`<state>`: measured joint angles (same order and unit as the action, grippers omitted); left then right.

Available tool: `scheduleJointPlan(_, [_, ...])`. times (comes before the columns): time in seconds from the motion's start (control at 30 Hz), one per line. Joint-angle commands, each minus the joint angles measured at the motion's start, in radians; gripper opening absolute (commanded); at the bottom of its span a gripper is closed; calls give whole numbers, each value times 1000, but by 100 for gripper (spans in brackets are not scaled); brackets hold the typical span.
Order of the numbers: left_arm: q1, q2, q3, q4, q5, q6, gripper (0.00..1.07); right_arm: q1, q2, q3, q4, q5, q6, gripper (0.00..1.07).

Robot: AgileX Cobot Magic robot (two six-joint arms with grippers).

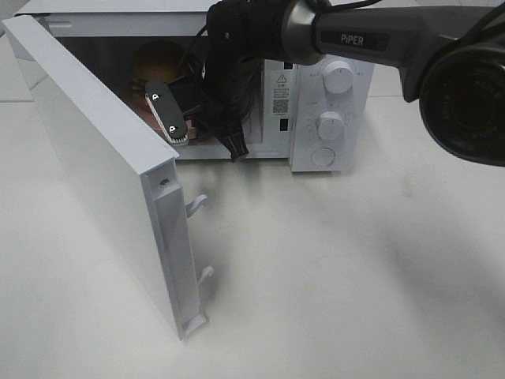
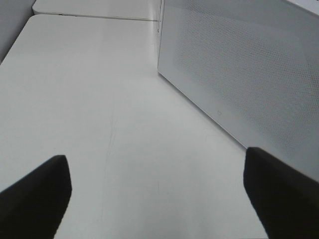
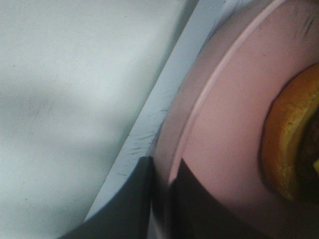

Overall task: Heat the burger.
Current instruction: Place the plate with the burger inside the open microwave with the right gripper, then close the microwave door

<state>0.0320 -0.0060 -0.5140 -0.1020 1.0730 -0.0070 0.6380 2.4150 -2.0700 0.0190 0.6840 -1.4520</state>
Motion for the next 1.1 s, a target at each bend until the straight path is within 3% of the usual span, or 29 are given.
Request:
scheduleJointPlan(0.03, [-1, -1, -1, -5, -2, -1, 86, 2, -8, -20, -9, -45, 32, 20])
scheduleJointPlan(0.07, [-1, -1, -1, -5, -2, -1, 86, 2, -8, -20, -9, -45, 32, 20])
scheduleJointPlan(0.1, [-1, -1, -1, -5, -2, -1, 86, 2, -8, -19, -9, -42, 39, 28])
scheduleJointPlan(0.13, [-1, -1, -1, -5, -2, -1, 86, 2, -8, -19, -9, -42, 39, 28])
scheduleJointPlan(0.2, [-1, -1, -1, -5, -2, -1, 86, 2, -13, -18, -9, -35, 57, 40])
scheduleJointPlan(0.3, [-1, -1, -1, -5, -2, -1, 86, 2, -28, -3, -6, -40, 69, 49])
scheduleJointPlan(0.7, [-1, -1, -1, -5, -2, -1, 86, 2, -139, 171, 28, -74, 141, 69])
scheduleJointPlan(1.1, [-1, -1, -1, -5, -2, 0, 86, 4, -240, 324, 21, -95, 143, 70])
